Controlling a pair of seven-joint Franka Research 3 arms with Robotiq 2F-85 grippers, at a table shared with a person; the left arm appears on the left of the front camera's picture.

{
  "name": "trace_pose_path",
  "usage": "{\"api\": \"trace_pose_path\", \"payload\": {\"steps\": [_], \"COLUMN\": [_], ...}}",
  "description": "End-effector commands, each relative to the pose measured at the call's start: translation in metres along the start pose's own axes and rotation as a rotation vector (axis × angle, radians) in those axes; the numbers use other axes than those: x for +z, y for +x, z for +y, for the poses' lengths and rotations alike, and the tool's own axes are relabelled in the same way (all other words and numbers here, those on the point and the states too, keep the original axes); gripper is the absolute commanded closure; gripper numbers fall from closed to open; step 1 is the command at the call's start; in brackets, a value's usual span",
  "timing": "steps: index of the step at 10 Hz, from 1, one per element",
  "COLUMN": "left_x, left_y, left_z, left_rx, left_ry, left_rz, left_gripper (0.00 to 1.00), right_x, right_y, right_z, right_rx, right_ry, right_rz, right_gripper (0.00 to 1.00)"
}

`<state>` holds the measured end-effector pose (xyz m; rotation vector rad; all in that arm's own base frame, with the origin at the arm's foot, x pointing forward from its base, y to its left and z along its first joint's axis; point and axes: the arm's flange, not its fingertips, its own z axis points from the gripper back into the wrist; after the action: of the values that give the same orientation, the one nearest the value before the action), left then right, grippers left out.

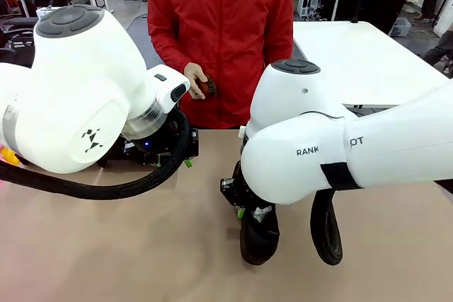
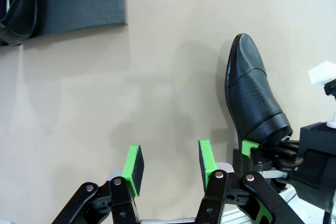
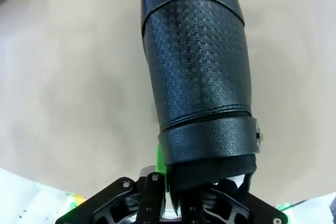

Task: Organize the shoes by placing them on the stand.
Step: Pick up one Shoe and place it in the middle of the table.

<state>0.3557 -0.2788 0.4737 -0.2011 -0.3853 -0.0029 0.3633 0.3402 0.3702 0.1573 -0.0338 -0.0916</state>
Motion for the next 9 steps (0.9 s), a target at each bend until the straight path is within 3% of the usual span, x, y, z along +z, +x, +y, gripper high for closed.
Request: {"api": "trace_pose_path", "payload": {"steps": [1,2,7,8,9], "left_x": [0.001,0.001,0.001,0.001,0.001], "left_y": [0.001,0.001,0.001,0.001,0.001], "left_z": [0.000,0.000,0.000,0.000,0.000], "left_rx": [-0.003,-0.003,-0.003,-0.003,-0.003], "left_ry": [0.007,0.007,0.007,0.007,0.007], "left_rz": [-0.014,-0.014,-0.014,-0.014,-0.014], "left_gripper": [0.43,0.43,0.43,0.43,0.43], "right_x": [-0.007,-0.009,-0.020,-0.011,0.000], "right_y": [0.001,0.002,0.002,-0.001,-0.006], "right_z": [0.006,0.006,0.005,0.002,-0.001], "right_rx": [-0.033,-0.054,-0.080,-0.075,-0.068], "right_ry": [-0.012,-0.009,0.032,0.052,0.074], "right_rz": [-0.030,-0.029,-0.007,-0.025,-0.037], "right_gripper": [1.00,0.93,0.12,0.00,0.00]}}
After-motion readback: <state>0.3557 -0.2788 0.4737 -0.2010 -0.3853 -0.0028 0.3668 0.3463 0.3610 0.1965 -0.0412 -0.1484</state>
